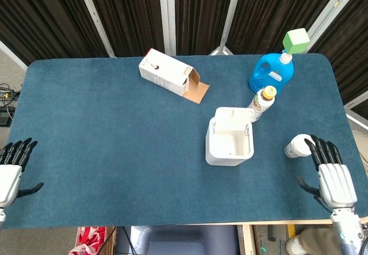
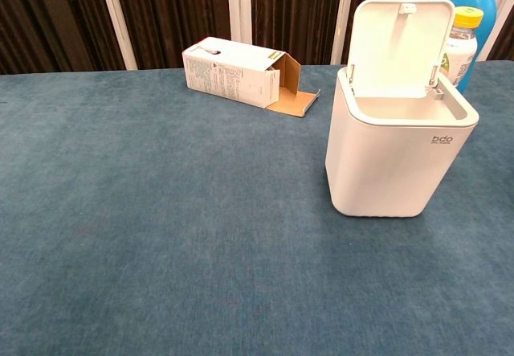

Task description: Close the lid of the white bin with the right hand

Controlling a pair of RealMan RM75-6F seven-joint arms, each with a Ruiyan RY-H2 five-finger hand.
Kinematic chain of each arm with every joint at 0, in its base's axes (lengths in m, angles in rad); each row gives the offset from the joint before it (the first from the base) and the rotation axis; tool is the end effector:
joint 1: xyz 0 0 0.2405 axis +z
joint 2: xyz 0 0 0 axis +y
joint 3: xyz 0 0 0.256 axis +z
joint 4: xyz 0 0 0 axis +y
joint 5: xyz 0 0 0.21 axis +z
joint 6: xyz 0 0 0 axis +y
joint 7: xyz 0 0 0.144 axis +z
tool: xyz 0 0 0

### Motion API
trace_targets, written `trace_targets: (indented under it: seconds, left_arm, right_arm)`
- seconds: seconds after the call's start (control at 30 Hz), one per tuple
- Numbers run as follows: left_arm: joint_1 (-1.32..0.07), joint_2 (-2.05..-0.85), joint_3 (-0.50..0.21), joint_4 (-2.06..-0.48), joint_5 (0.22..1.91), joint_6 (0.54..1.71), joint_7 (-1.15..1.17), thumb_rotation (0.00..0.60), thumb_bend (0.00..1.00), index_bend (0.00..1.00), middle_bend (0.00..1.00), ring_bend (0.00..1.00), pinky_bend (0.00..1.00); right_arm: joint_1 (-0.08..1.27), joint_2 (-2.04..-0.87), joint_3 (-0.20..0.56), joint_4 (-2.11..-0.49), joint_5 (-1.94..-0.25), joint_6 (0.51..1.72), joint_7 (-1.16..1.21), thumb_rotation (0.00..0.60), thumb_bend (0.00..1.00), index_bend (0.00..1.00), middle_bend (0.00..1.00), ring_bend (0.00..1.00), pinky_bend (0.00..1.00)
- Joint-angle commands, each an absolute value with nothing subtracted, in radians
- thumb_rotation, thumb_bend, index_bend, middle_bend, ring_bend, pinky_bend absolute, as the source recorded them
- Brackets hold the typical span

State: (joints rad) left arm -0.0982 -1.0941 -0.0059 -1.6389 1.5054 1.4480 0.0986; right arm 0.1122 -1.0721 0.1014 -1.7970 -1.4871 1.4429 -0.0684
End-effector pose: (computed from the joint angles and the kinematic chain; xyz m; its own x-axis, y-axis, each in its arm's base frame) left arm -0.3104 0.1752 0.1535 0.4853 0.0750 0.8711 0.8743 -0.0327 -0.4842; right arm -0.2701 -0.1959 0.1599 0.3273 0.0038 0.9449 -0.9438 -0.0475 0.3271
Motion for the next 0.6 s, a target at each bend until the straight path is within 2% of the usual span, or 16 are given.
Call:
trace_targets:
  seconds: [0.03,0.13,0.37,0.6]
  left_arm:
    - [-0.099,-1.094,-0.006,-1.641,1.504,1.446,0.100,0.600,0.00,0.00,0.00,0.00,0.00]
    - [-0.102,-1.095,-0.007,-1.645,1.504,1.441,0.101,0.600,0.00,0.00,0.00,0.00,0.00]
    - [-0.106,-1.093,-0.006,-1.653,1.501,1.430,0.103,0.600,0.00,0.00,0.00,0.00,0.00]
    - [-0.108,-1.090,-0.006,-1.659,1.498,1.423,0.094,0.600,0.00,0.00,0.00,0.00,0.00]
  right_arm:
    - [0.164,-1.025,0.165,-1.861,-1.425,1.398,-0.088,0.600,0.35,0.00,0.41,0.47,0.56]
    - [0.214,-0.996,0.218,-1.899,-1.372,1.357,-0.133,0.600,0.49,0.00,0.60,0.67,0.69]
    - [0.340,-0.919,0.321,-2.023,-1.190,1.208,-0.183,0.600,0.65,0.00,0.69,0.76,0.72]
    - [0.457,-0.900,0.381,-2.079,-1.005,1.108,-0.247,0.600,0.71,0.00,0.74,0.81,0.74]
